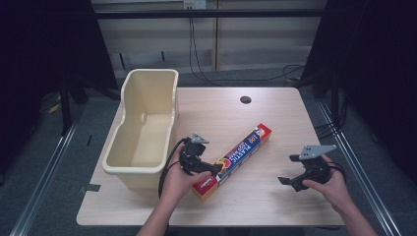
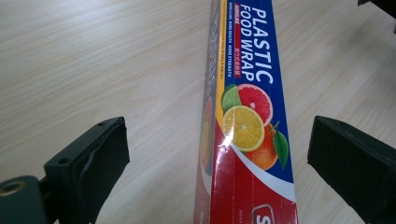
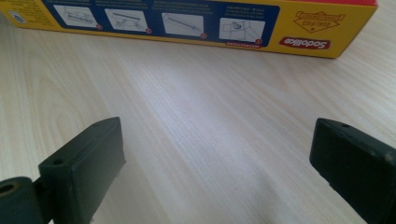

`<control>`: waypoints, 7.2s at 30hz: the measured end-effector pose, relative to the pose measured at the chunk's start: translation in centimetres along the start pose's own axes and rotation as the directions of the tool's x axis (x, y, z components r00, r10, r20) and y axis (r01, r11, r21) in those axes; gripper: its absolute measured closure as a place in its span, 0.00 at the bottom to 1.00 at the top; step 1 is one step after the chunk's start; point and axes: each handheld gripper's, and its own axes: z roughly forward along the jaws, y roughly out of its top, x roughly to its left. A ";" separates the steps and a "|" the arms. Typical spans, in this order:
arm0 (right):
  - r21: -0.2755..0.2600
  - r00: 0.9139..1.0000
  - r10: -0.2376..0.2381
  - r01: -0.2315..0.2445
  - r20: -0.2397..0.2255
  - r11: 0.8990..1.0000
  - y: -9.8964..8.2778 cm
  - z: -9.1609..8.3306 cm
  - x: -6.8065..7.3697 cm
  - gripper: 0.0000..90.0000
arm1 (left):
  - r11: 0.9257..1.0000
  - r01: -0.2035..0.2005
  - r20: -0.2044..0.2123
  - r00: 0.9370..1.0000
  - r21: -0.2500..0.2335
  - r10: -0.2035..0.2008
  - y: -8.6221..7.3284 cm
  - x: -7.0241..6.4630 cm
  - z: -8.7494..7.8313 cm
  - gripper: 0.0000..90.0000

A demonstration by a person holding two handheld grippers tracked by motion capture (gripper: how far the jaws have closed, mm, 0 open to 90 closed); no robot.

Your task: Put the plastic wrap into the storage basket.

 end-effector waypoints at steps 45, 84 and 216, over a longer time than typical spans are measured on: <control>-0.043 0.999 0.048 -0.047 0.020 0.998 -0.3 -0.4 -0.8 0.04 | 0.976 -0.093 0.043 0.995 0.199 0.086 6.4 -2.2 7.6 0.11; -0.055 0.999 0.052 -0.052 0.006 0.997 -0.2 -0.6 -0.7 0.05 | 0.909 -0.033 0.032 0.999 0.416 0.022 7.0 -2.9 9.7 0.45; -0.038 0.999 0.010 -0.012 -0.035 0.999 0.4 0.2 0.3 0.02 | 0.843 0.417 -0.241 0.905 0.340 -0.350 16.4 5.4 -16.5 0.45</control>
